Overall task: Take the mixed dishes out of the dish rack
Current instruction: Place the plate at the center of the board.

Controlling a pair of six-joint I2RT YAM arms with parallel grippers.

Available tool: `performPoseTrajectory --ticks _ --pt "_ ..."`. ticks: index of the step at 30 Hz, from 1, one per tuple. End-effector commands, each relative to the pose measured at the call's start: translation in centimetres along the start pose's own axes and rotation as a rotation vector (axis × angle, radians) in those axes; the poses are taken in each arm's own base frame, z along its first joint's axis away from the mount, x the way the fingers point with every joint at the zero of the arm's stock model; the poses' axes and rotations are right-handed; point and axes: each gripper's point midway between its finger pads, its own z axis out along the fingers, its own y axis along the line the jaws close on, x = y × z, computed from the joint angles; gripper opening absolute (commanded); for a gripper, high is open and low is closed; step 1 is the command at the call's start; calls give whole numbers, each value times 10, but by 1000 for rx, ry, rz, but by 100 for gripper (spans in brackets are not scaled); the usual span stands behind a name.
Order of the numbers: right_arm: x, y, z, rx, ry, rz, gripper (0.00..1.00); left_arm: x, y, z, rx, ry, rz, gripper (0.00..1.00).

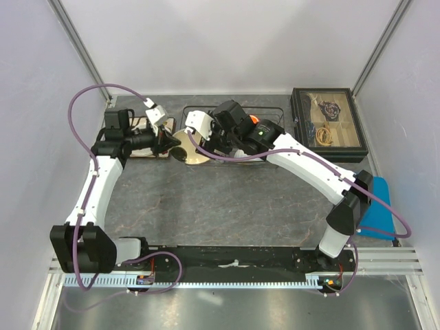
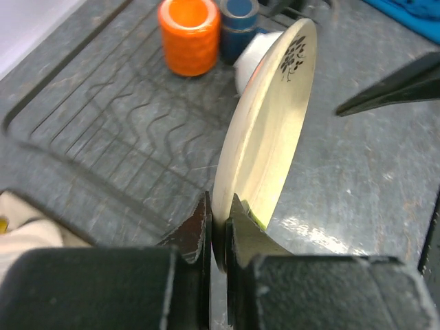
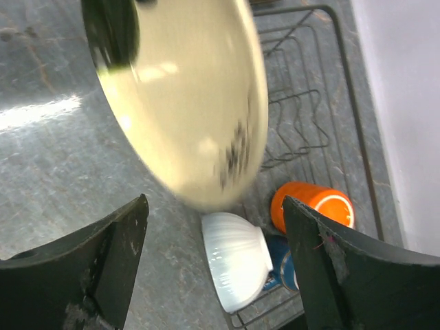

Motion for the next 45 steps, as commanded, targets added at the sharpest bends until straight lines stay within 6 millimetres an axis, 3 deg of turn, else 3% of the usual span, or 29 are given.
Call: performPoseTrajectory --ticks 1,8,17,23,33,45 --pt "-21 -31 -26 167 -82 33 88 -9 47 -21 -146 -68 -116 2" --pt "-9 -31 -21 191 -49 40 90 1 105 -56 -311 -151 -364 2" --pt "-3 -25 -19 169 -43 38 91 34 170 -89 -581 -201 -571 2" --pt "3 -22 -21 166 -36 36 91 58 203 -94 -679 -199 -693 1" --pt "16 -18 -30 175 -25 18 91 105 233 -92 -730 -184 -891 2" --pt "27 -10 -30 166 -17 12 91 164 233 -91 -762 -121 -1051 2"
